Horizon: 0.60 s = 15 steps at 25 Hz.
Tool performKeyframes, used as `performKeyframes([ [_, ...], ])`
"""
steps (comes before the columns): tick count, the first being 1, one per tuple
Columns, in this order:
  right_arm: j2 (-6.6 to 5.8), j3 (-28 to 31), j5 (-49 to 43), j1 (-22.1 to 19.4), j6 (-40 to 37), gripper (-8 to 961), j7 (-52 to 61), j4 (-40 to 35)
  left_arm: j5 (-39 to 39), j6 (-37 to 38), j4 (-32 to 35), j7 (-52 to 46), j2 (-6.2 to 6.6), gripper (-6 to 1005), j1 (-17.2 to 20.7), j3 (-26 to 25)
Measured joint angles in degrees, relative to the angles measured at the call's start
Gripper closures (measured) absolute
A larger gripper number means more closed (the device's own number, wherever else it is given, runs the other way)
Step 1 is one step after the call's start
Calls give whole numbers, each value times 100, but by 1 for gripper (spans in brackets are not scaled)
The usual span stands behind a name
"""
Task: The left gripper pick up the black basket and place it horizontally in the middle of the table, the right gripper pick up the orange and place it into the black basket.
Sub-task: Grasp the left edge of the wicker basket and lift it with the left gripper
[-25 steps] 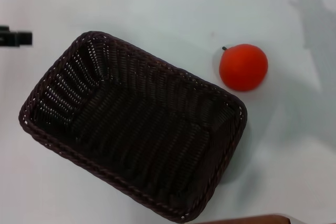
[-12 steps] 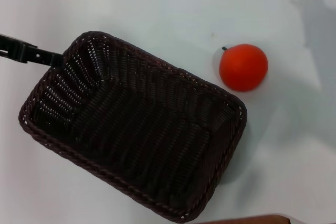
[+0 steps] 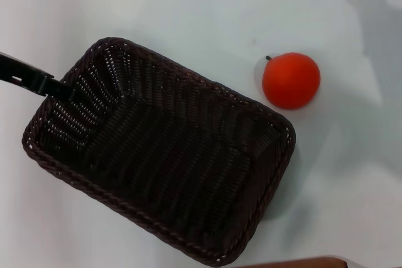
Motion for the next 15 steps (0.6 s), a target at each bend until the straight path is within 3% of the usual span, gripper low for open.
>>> performKeyframes([
  [9,4,34,0,39,150,176,0,1,98,-129,-263,1,-37,331,-21,127],
  [15,-3,40,-1,74,278,177,0,-28,57,-140,-259,-1,-38,566,-24,80],
])
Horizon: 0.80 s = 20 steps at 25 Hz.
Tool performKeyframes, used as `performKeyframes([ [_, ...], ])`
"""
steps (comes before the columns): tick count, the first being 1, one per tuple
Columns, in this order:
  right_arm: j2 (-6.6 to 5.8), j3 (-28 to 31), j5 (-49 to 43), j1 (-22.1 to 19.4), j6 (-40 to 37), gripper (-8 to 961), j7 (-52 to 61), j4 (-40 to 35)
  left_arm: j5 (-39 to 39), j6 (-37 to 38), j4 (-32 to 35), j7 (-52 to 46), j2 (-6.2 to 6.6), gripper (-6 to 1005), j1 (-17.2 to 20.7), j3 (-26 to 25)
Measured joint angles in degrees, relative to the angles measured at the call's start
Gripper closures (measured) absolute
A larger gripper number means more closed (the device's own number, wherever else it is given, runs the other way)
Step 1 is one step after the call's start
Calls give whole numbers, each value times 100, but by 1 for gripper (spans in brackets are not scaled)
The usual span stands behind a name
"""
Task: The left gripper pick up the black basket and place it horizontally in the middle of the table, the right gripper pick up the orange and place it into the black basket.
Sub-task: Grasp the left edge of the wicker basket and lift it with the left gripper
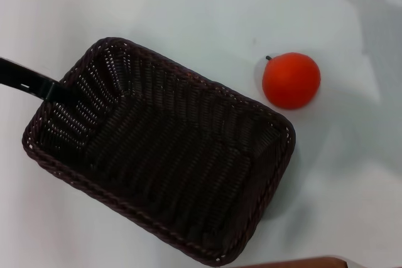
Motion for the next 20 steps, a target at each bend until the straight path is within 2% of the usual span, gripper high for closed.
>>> performKeyframes([
  [9,-3,25,6,21,121,177,0,-93,-64,-24,9,-193,-9,763,-36,-153],
  [15,-5,116,9,30,209,177,0,-113,-734,89,-17,-342,67,826,-94,-1015],
  [20,-8,192,9,29,298,177,0,-130,-1012,127,-124,-584,92,826,-71,-1519],
])
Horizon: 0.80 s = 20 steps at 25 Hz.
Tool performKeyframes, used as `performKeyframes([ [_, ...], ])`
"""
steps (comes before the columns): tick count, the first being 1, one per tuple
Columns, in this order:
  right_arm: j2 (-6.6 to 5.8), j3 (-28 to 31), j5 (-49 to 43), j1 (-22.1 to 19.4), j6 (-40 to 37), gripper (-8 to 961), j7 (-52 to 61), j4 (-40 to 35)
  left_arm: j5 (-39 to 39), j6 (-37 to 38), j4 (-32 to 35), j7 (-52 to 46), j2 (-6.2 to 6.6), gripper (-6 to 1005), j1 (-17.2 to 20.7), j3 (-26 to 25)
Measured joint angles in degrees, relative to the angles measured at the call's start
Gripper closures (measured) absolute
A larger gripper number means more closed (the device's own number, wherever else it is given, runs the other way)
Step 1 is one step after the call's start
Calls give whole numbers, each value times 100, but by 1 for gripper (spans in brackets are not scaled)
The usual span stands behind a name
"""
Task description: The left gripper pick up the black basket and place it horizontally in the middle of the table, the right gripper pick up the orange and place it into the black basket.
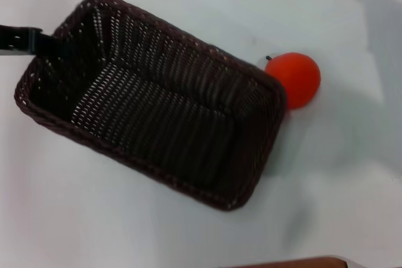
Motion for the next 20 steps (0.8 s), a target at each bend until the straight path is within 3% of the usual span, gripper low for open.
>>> performKeyframes([
  [5,1,37,0,3,133,178,0,-94,-218,0,-10,-349,-7,826,136,-544],
  [13,3,37,-1,64,205,178,0,-134,-1147,-36,-11,-539,-15,826,670,-953],
  [20,-1,66,0,144,260,178,0,-140,-1864,-186,-145,-516,-123,826,1247,-1456],
])
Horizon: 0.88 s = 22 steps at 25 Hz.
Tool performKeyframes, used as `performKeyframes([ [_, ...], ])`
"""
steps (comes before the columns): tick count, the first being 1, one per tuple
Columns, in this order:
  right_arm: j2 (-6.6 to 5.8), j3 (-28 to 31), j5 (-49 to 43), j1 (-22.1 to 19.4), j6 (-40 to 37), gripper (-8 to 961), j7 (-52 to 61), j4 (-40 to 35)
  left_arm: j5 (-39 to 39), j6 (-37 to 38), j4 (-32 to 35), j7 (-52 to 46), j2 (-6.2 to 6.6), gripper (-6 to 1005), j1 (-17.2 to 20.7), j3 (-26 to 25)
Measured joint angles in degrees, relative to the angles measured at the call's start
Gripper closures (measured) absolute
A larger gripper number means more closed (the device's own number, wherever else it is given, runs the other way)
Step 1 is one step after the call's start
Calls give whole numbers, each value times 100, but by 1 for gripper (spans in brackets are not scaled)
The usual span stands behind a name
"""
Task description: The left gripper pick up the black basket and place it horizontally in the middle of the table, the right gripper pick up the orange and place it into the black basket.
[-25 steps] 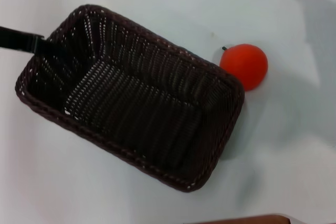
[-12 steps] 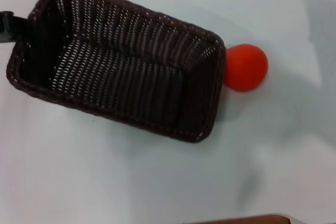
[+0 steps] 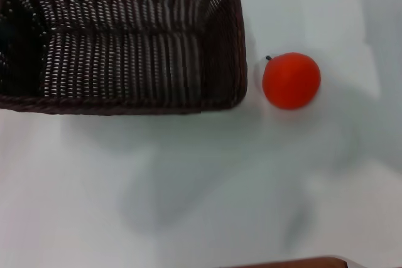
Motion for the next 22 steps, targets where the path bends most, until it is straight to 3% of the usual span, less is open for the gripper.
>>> performKeyframes([
  [8,-1,33,0,94,24,177,0,-64,-735,-254,-613,302,-34,825,578,35],
  [22,-1,29,-1,146,149,178,5,-76,-755,-275,-1384,668,-48,825,632,117],
])
